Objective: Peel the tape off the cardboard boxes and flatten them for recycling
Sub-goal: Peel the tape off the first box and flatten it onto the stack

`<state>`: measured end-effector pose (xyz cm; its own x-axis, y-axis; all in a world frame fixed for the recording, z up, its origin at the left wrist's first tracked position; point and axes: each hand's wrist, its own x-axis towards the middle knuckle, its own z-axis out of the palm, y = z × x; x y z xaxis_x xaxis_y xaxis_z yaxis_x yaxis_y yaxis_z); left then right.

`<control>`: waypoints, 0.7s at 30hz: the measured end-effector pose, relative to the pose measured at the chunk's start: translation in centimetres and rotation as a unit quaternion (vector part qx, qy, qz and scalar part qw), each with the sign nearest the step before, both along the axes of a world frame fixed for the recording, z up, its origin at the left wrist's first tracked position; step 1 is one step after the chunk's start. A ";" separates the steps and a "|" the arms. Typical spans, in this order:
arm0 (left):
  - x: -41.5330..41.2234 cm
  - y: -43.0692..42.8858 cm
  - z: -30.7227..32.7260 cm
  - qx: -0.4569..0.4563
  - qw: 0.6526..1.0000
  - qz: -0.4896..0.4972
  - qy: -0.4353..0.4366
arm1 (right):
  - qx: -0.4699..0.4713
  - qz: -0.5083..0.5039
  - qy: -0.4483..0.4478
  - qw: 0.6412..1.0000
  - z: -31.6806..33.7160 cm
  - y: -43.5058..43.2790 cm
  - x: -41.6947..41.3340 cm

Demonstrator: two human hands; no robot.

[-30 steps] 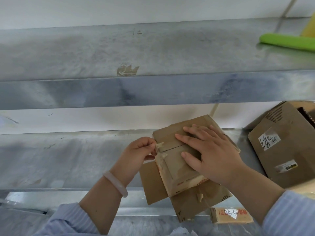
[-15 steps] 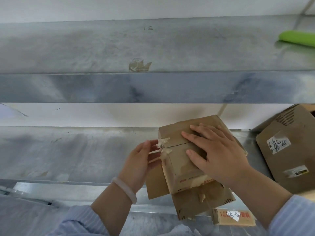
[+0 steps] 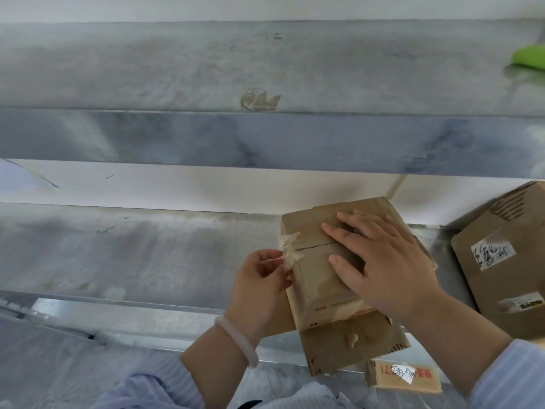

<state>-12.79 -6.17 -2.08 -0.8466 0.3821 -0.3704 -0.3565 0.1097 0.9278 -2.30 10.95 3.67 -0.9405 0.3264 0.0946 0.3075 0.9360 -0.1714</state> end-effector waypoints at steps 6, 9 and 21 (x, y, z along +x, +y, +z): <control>-1.1 -0.2 0.4 0.025 0.999 -0.012 -0.037 | 0.005 0.000 -0.004 1.000 -0.1 0.1 0.1; -1.1 -1.0 1.3 0.104 0.990 -0.009 -0.094 | 0.000 -0.002 -0.001 1.000 -0.2 0.1 0.1; -1.2 -1.4 4.5 0.236 0.965 -0.025 -0.114 | -0.015 0.000 0.008 1.000 0.0 0.0 0.1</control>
<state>-14.02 -7.54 2.44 -0.7403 0.5918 -0.3191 -0.5619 -0.2841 0.7769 -2.16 10.93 3.68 -0.9391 0.3289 0.0995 0.3043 0.9305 -0.2041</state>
